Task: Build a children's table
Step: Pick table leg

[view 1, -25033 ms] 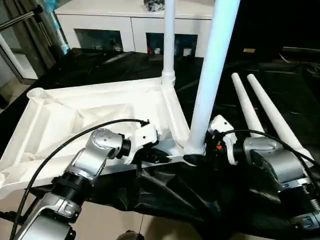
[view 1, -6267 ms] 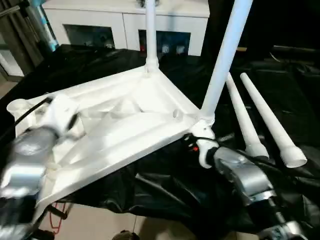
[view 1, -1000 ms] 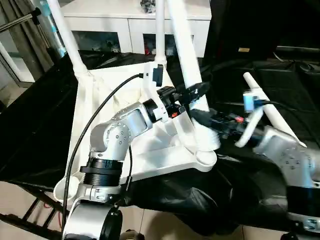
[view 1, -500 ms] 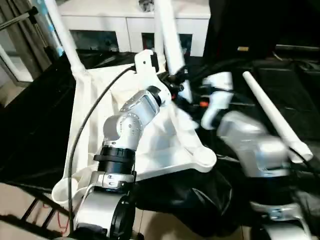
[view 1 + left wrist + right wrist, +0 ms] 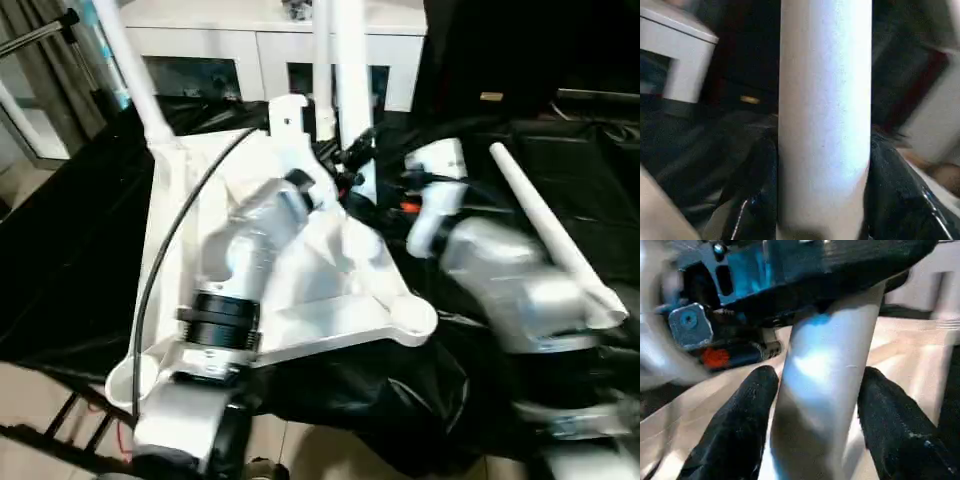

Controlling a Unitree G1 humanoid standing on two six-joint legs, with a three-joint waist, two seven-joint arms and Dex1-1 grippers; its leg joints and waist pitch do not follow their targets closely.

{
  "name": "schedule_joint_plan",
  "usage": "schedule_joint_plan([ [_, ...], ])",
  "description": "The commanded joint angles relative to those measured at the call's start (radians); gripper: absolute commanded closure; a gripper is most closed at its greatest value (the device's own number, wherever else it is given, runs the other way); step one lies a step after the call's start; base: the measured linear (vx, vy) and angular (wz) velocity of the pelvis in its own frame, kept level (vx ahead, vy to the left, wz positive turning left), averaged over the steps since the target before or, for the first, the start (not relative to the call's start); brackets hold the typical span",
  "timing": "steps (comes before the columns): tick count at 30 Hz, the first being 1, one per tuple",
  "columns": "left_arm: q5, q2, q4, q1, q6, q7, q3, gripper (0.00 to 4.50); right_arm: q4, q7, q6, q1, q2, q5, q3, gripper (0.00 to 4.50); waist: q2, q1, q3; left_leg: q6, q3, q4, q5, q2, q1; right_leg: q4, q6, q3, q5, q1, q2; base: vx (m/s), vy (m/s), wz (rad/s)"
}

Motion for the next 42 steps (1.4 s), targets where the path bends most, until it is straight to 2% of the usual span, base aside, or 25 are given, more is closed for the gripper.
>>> schedule_joint_plan([
  [1,-0.053,0.024,-0.047,0.001,0.038,-0.112,-0.018,2.57,-0.055,0.156,0.051,0.013,-0.043,0.091,0.019,1.46,-0.018,0.002,-0.083,0.068,-0.026,-0.051,-0.08,0.048,0.031,-0.058,-0.22,0.038,-0.037,0.054,-0.072,0.0,0.0,0.0],
  [2,-0.075,0.035,-0.061,0.005,0.053,-0.162,-0.023,2.57,-0.061,0.194,0.064,0.019,-0.065,0.109,0.022,1.35,-0.018,0.004,-0.086,0.078,-0.027,-0.049,-0.07,0.048,0.03,-0.054,-0.231,0.037,-0.022,0.057,-0.075,0.0,0.0,0.0],
  [4,-0.13,0.056,-0.092,0.015,0.098,-0.254,-0.03,2.57,-0.071,0.261,0.093,0.027,-0.102,0.145,0.027,1.09,-0.018,0.004,-0.086,0.087,-0.025,-0.046,-0.064,0.047,0.029,-0.052,-0.246,0.036,-0.01,0.054,-0.074,0.0,0.0,0.0],
  [6,-0.174,0.07,-0.12,0.023,0.137,-0.333,-0.037,2.57,-0.067,0.288,0.114,0.026,-0.114,0.17,0.028,1.05,-0.019,0.005,-0.083,0.09,-0.024,-0.047,-0.077,0.048,0.027,-0.054,-0.254,0.035,-0.043,0.054,-0.075,0.0,0.0,0.0],
  [7,-0.228,0.083,-0.156,0.034,0.185,-0.412,-0.044,2.57,-0.067,0.318,0.133,0.027,-0.129,0.191,0.038,1.01,-0.02,0.004,-0.081,0.085,-0.024,-0.048,-0.09,0.049,0.028,-0.057,-0.254,0.034,-0.08,0.053,-0.075,0.0,0.0,0.0],
  [9,-0.26,0.084,-0.178,0.042,0.208,-0.452,-0.048,2.57,-0.069,0.337,0.143,0.031,-0.137,0.201,0.043,0.74,-0.01,0.006,-0.079,0.069,-0.025,-0.049,-0.111,0.052,0.031,-0.06,-0.257,0.034,-0.124,0.047,-0.075,0.0,0.0,0.0],
  [10,-0.297,0.081,-0.193,0.047,0.233,-0.481,-0.05,2.57,-0.065,0.36,0.145,0.033,-0.153,0.21,0.053,0.67,-0.014,0.004,-0.078,0.058,-0.024,-0.049,-0.13,0.051,0.032,-0.063,-0.25,0.035,-0.149,0.048,-0.073,0.0,0.0,0.0],
  [13,-0.336,0.073,-0.22,0.056,0.263,-0.513,-0.065,2.57,-0.065,0.4,0.141,0.04,-0.172,0.218,0.068,0.64,-0.019,0.002,-0.072,0.032,-0.026,-0.054,-0.173,0.05,0.034,-0.071,-0.227,0.037,-0.233,0.049,-0.074,0.0,0.0,0.0],
  [16,-0.35,0.085,-0.26,0.083,0.289,-0.564,-0.102,2.58,-0.077,0.432,0.163,0.049,-0.167,0.258,0.061,0.64,-0.021,0.001,-0.073,0.026,-0.027,-0.055,-0.175,0.051,0.037,-0.075,-0.207,0.039,-0.267,0.046,-0.075,0.0,0.0,0.0],
  [19,-0.349,0.086,-0.262,0.086,0.295,-0.572,-0.102,2.58,-0.082,0.439,0.179,0.052,-0.167,0.279,0.055,1.0,-0.023,0.0,-0.073,0.023,-0.027,-0.055,-0.167,0.05,0.035,-0.076,-0.193,0.04,-0.278,0.044,-0.073,0.0,0.0,0.0],
  [21,-0.353,0.088,-0.261,0.085,0.299,-0.577,-0.1,2.58,-0.081,0.444,0.182,0.052,-0.169,0.286,0.055,1.07,-0.024,-0.001,-0.073,0.021,-0.026,-0.055,-0.168,0.048,0.035,-0.077,-0.19,0.04,-0.282,0.044,-0.073,0.0,0.0,0.0],
  [22,-0.356,0.088,-0.26,0.085,0.303,-0.577,-0.099,2.58,-0.082,0.448,0.183,0.053,-0.172,0.291,0.055,1.07,-0.017,0.0,-0.073,0.018,-0.027,-0.055,-0.17,0.048,0.034,-0.079,-0.187,0.04,-0.287,0.044,-0.074,0.0,0.0,0.0],
  [23,-0.356,0.088,-0.26,0.085,0.303,-0.577,-0.099,2.58,-0.082,0.448,0.183,0.053,-0.172,0.291,0.055,1.3,-0.019,0.0,-0.074,0.017,-0.028,-0.056,-0.165,0.048,0.034,-0.077,-0.186,0.039,-0.278,0.045,-0.072,0.0,0.0,0.0],
  [24,-0.36,0.089,-0.262,0.086,0.307,-0.576,-0.098,2.58,-0.081,0.453,0.182,0.055,-0.176,0.297,0.057,1.3,-0.019,0.0,-0.074,0.017,-0.028,-0.056,-0.163,0.048,0.034,-0.076,-0.187,0.039,-0.272,0.045,-0.073,0.0,0.0,0.0],
  [25,-0.365,0.091,-0.267,0.089,0.314,-0.573,-0.094,2.58,-0.083,0.457,0.183,0.059,-0.178,0.309,0.059,1.41,-0.024,0.0,-0.075,0.02,-0.027,-0.055,-0.157,0.048,0.033,-0.076,-0.188,0.039,-0.261,0.047,-0.073,0.0,0.0,0.0],
  [30,-0.379,0.104,-0.277,0.099,0.325,-0.584,-0.087,2.58,-0.098,0.448,0.188,0.072,-0.171,0.319,0.066,1.8,-0.022,0.001,-0.077,0.03,-0.027,-0.053,-0.133,0.048,0.032,-0.07,-0.198,0.038,-0.224,0.046,-0.072,0.0,0.0,0.0],
  [32,-0.374,0.103,-0.275,0.098,0.319,-0.583,-0.083,2.58,-0.106,0.443,0.196,0.074,-0.169,0.325,0.071,2.01,-0.026,0.0,-0.077,0.035,-0.027,-0.053,-0.127,0.047,0.031,-0.068,-0.202,0.039,-0.214,0.047,-0.072,0.0,0.0,0.0],
  [34,-0.372,0.095,-0.269,0.096,0.314,-0.574,-0.076,2.58,-0.111,0.444,0.198,0.078,-0.171,0.329,0.076,2.13,-0.02,0.0,-0.076,0.033,-0.026,-0.053,-0.136,0.048,0.033,-0.073,-0.201,0.039,-0.225,0.045,-0.072,0.0,0.0,0.0],
  [36,-0.381,0.09,-0.271,0.094,0.318,-0.567,-0.071,2.58,-0.112,0.436,0.2,0.078,-0.169,0.336,0.074,2.28,-0.023,0.0,-0.075,0.027,-0.026,-0.054,-0.146,0.048,0.034,-0.073,-0.197,0.039,-0.24,0.045,-0.072,0.0,0.0,0.0],
  [41,-0.416,0.095,-0.293,0.112,0.339,-0.564,-0.057,2.58,-0.123,0.404,0.196,0.089,-0.149,0.341,0.069,2.51,-0.023,-0.002,-0.075,0.019,-0.027,-0.055,-0.149,0.048,0.034,-0.074,-0.189,0.039,-0.257,0.045,-0.072,0.0,0.0,0.0],
  [42,-0.417,0.095,-0.294,0.114,0.338,-0.563,-0.056,2.58,-0.124,0.401,0.195,0.091,-0.149,0.341,0.07,2.52,-0.028,-0.003,-0.075,0.02,-0.026,-0.055,-0.148,0.048,0.033,-0.075,-0.187,0.039,-0.259,0.045,-0.072,0.0,0.0,0.0],
])
